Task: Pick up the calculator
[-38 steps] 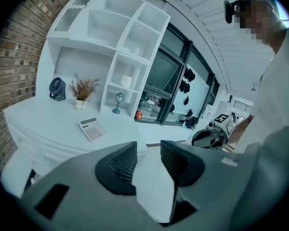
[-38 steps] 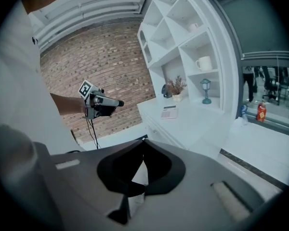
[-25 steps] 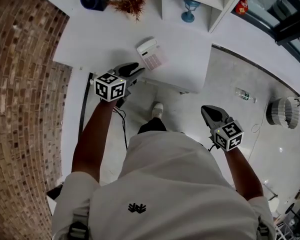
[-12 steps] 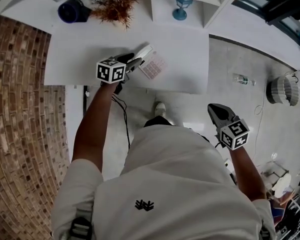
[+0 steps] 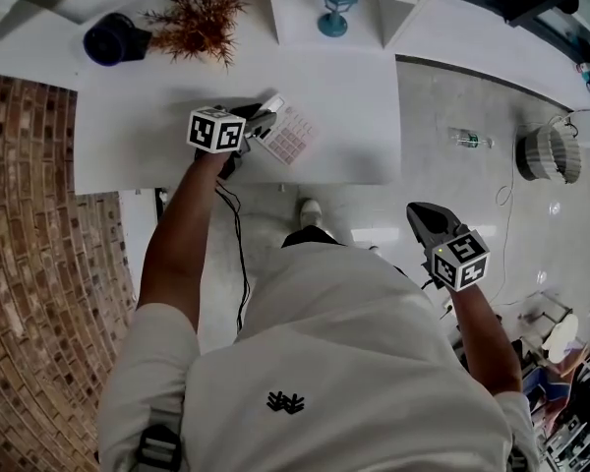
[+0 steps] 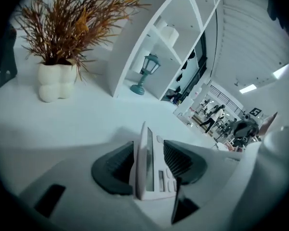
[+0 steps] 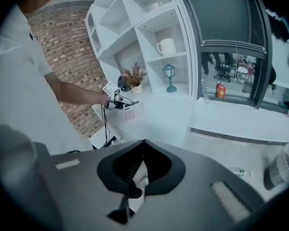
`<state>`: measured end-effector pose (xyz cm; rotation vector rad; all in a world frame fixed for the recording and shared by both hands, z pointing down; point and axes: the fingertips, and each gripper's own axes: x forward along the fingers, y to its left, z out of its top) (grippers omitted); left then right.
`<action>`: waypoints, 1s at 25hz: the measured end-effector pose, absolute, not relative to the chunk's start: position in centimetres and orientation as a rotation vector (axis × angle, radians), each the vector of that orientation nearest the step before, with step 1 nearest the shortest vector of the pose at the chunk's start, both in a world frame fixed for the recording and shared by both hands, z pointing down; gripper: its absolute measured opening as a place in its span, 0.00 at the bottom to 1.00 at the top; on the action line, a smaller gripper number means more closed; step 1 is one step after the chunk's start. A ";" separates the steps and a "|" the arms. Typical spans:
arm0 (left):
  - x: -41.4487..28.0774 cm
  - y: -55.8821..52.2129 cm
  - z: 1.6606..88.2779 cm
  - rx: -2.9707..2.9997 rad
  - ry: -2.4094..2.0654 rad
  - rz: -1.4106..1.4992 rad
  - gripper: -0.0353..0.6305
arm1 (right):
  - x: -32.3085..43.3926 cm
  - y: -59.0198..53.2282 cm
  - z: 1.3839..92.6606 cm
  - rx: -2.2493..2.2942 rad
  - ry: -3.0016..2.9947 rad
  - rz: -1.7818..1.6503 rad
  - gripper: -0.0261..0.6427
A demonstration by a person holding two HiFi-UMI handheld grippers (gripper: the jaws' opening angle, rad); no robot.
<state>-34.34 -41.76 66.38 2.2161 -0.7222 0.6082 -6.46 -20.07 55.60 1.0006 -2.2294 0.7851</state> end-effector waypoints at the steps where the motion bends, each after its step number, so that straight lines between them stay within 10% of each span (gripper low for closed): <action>1: -34.1 -41.7 66.7 2.211 -0.702 0.605 0.35 | -6.5 -20.1 55.7 1.001 -2.227 0.789 0.06; 8: -33.1 -41.7 67.1 2.128 -0.643 0.490 0.18 | -6.5 -20.2 55.9 1.025 -2.225 0.812 0.06; 25: -27.7 -39.1 60.0 2.145 -0.748 0.312 0.14 | -1.6 -16.7 55.2 0.997 -2.302 0.804 0.06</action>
